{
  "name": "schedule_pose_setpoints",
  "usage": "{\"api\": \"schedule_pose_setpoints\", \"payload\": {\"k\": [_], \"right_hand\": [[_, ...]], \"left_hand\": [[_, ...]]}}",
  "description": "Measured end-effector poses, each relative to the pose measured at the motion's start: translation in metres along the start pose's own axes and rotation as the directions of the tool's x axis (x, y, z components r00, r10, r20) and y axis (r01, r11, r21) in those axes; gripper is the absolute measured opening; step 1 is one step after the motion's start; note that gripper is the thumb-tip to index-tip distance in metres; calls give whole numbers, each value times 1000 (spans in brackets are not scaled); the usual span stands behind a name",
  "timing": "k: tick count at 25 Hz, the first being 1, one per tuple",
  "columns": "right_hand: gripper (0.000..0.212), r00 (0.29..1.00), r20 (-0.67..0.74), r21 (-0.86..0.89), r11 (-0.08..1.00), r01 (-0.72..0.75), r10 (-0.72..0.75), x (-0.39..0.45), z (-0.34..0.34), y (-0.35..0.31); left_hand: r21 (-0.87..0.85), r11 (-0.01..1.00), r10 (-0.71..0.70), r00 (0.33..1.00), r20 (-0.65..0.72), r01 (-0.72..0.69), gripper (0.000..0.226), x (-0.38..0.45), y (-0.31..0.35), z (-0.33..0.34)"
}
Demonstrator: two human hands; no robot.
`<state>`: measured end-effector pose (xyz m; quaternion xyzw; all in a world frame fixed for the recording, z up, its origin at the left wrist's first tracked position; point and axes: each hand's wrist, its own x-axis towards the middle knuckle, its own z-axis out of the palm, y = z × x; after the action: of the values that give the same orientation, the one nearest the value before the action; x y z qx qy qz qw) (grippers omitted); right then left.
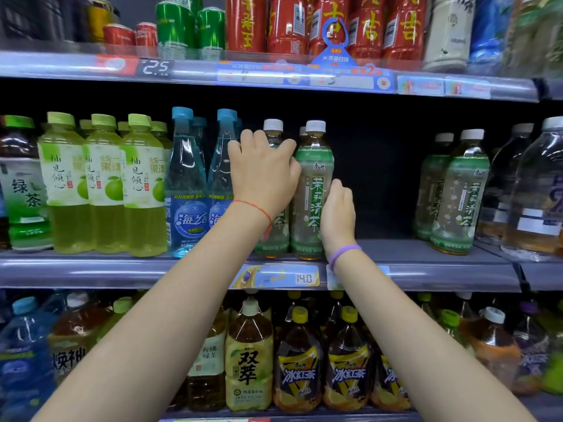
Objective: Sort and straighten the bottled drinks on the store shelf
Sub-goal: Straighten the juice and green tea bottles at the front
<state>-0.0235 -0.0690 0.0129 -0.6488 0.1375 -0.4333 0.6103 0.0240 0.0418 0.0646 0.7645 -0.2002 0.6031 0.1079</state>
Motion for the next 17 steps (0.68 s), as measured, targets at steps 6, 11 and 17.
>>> {"api": "schedule_pose_setpoints", "payload": {"k": [6,11,17], "right_hand": [[43,968,114,-166,957,240,-223,-11,0,6],[43,952,139,-266,916,301,-273,-12,-1,5],[57,983,73,-147,973,176,-167,-7,-7,-3]], "left_hand": [[-15,1000,23,1000,-18,-23,24,4,-6,1],[-90,996,3,999,-40,-6,27,4,-7,4],[-149,988,-63,989,-132,43,25,-4,-3,12]]}}
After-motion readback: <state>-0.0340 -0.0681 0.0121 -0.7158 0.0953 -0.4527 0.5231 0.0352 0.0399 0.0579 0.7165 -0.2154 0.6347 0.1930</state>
